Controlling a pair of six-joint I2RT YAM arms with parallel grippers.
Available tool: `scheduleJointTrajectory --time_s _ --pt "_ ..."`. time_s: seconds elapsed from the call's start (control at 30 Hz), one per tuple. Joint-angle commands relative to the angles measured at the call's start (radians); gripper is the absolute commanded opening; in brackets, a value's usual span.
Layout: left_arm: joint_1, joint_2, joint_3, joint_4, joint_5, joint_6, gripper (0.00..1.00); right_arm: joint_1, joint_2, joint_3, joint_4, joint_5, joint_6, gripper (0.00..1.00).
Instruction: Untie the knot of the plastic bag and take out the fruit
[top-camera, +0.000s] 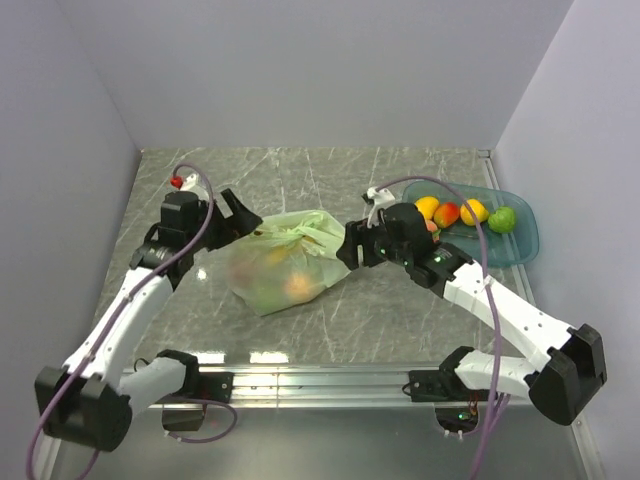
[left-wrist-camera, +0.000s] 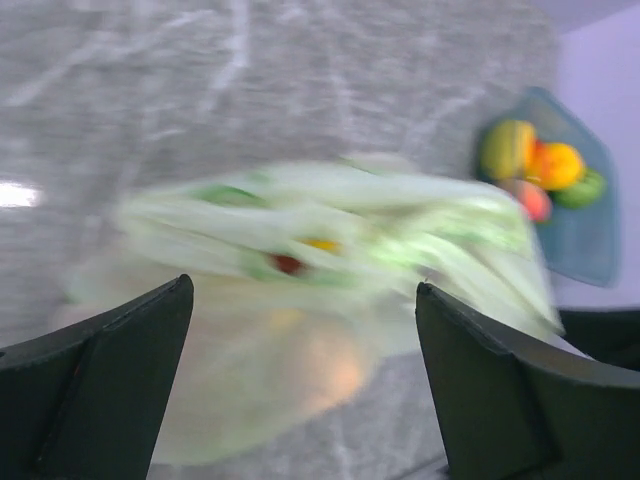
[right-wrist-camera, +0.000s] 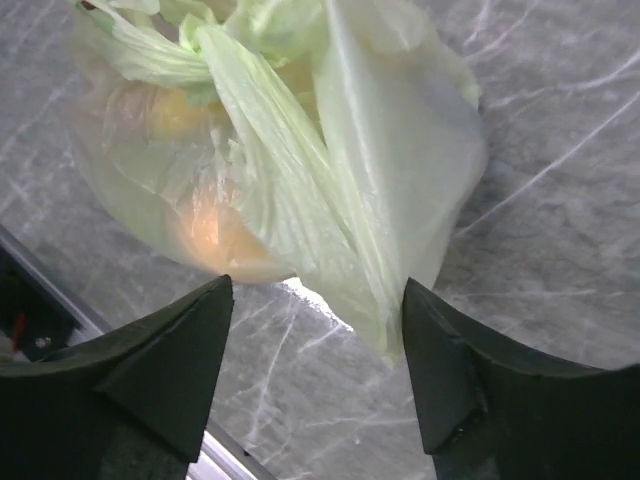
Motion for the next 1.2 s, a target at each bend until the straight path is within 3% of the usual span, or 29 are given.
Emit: scheduleJointTrajectory --time_s 0.0,0.13,0.23,0.4,0.7,0.8,0.9,0.93,0.97,1.03,1.17 --pt "-0.117 -0.103 0.044 -0.066 -0.161 -0.118 0.98 0.045 -0.001 0.149 -0.085 0.137 -0.136 0.76" --pt "-0.214 -0.07 0.021 -0.067 -0.202 -0.2 0.94 0.091 0.071 0.229 -0.102 0.137 -0.265 0.75" --pt "-0.277 0.008 0.047 -0.046 -0.202 -0.241 0.91 0.139 0.158 0.32 -0.119 0.24 -0.347 0.73" --pt "-0.303 0.111 0.071 0.013 -0.268 -0.283 0.89 0.148 0.288 0.401 -0.116 0.18 -0.407 0.71" --pt "-0.309 0.19 0.055 0.048 -0.258 -0.292 0.81 0.148 0.381 0.306 -0.067 0.103 -0.405 0.58" --pt "-0.308 0.211 0.044 0.062 -0.274 -0.291 0.69 0.148 0.392 0.271 -0.034 0.129 -0.391 0.45" --pt "-0.308 0.225 0.044 0.071 -0.277 -0.275 0.41 0.148 0.396 0.253 -0.025 0.136 -0.385 0.32" --pt "-0.308 0.235 0.056 0.062 -0.298 -0.259 0.16 0.147 0.392 0.247 -0.021 0.166 -0.381 0.18" --pt "-0.306 0.243 0.067 0.053 -0.306 -0.245 0.02 0.144 0.378 0.234 -0.019 0.181 -0.374 0.12" --pt "-0.285 0.263 0.11 0.025 -0.332 -0.206 0.01 0.137 0.353 0.219 -0.017 0.226 -0.362 0.0" --pt "-0.166 0.268 0.162 -0.02 -0.315 -0.084 0.01 0.07 0.222 0.133 -0.013 0.264 -0.264 0.0"
